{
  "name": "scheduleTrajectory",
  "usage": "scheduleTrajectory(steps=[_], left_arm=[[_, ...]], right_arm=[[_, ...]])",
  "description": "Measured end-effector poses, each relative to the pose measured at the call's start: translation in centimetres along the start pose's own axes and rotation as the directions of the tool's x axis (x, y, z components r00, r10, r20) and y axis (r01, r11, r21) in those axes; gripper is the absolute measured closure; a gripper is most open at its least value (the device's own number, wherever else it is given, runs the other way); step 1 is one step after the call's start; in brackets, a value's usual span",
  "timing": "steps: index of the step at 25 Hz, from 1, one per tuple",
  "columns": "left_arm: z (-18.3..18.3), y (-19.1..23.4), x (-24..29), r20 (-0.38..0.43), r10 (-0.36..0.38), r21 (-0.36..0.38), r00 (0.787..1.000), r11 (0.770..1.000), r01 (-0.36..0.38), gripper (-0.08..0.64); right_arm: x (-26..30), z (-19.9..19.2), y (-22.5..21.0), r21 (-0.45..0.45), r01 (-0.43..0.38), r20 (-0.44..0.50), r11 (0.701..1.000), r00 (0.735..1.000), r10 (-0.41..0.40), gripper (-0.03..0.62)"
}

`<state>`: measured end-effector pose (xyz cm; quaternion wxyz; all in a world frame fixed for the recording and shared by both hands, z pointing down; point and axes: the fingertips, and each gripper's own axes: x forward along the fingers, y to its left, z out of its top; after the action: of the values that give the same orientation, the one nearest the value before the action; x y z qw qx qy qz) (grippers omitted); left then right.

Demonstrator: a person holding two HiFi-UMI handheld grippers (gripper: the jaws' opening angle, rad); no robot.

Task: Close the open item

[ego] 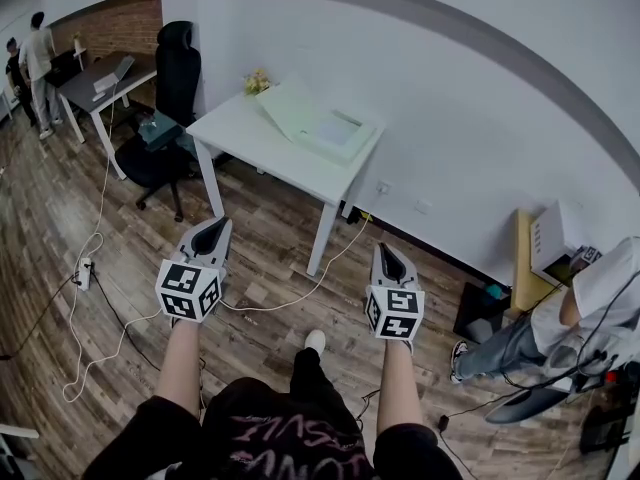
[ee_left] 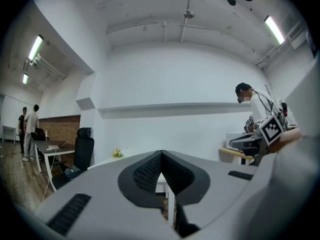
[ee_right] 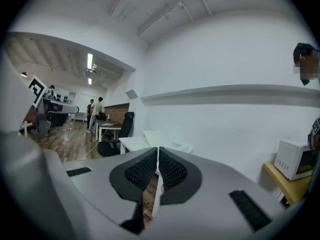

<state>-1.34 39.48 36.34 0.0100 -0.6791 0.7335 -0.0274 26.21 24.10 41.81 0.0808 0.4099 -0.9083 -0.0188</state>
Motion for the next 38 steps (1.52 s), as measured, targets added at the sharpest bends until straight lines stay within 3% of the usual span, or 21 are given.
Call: scheduleTrajectory(steps=[9,19,30,38], left_arm=[[-1.3,2.4,4.8,-0.021,0.01,-0.019,1.0,1.0,-0.011,0.546],[-3.3,5.7,14.4,-0.069,0.018,-0.018,0.997,1.0,-0.02,0.546],[-2.2,9.6,27.5,-0.075,0.056,-0.012,0.996,0.998,-0.057,0.546],[-2.0,10.9,33.2,-0.094,0.079,-0.006,0.992,0.997,-0.08,0.546]], right_arm=[[5.8,-0.6,-1.1,0.015,-0.014,-0.01,1.0,1.0,0.014,0.566],[16.3,-1.7,-4.3,0.02,-0.003,-0.038,1.0,0.999,0.004,0.566],[30.1,-0.6,-8.3,0.03,-0.076,-0.046,0.997,0.996,0.077,0.566],[36.6,0.1,-10.1,0.043,-0.12,-0.048,0.992,0.991,0.122,0.566]])
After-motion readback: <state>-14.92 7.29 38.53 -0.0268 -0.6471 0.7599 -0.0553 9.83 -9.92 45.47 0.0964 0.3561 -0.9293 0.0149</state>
